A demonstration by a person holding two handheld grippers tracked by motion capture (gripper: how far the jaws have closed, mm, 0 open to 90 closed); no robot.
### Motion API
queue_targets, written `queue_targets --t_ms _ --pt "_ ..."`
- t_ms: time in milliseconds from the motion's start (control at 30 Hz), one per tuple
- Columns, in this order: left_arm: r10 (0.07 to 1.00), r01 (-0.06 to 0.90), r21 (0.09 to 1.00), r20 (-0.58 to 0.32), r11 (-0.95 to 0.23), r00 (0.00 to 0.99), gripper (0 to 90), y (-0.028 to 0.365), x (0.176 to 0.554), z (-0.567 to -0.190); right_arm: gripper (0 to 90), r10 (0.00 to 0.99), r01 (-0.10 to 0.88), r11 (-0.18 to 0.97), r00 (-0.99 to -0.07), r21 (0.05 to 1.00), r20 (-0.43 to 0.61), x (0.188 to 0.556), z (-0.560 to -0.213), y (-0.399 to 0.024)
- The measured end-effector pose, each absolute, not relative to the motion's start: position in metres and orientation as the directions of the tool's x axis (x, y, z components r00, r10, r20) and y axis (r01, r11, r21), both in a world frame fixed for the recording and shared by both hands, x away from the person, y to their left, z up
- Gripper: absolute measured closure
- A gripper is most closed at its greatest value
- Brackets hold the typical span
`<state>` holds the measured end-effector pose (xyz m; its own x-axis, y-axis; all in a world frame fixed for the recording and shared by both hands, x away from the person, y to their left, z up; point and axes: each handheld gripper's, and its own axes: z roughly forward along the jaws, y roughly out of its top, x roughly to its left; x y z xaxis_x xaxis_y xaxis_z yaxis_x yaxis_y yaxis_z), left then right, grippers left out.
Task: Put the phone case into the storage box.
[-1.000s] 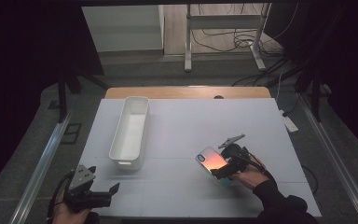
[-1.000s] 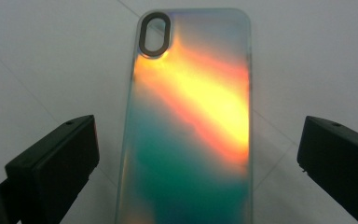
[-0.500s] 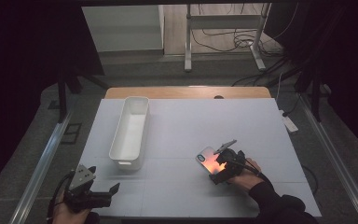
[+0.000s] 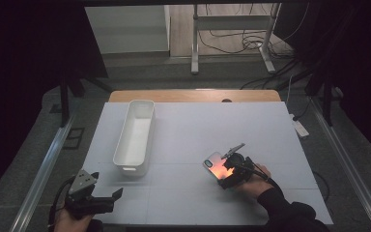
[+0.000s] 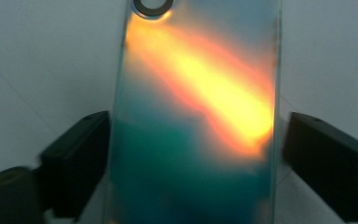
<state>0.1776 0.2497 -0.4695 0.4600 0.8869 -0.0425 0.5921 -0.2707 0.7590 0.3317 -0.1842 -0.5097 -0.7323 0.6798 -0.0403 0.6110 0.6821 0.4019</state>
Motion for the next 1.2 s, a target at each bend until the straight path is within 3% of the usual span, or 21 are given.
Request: queue_targets --t_ms 500,1200 --pt "0.885 0.585 0.759 -0.025 -0.285 0.464 2.3 0.248 0.177 -0.469 16.5 0.682 0.614 0.684 -0.73 0.393 -0.049 0.33 -0.508 -0.181" --pt "0.88 0.575 0.771 -0.041 -0.273 0.473 2.1 0.249 0.176 -0.469 16.6 0.661 0.568 0.667 -0.75 0.481 -0.031 0.327 -0.49 -0.184"
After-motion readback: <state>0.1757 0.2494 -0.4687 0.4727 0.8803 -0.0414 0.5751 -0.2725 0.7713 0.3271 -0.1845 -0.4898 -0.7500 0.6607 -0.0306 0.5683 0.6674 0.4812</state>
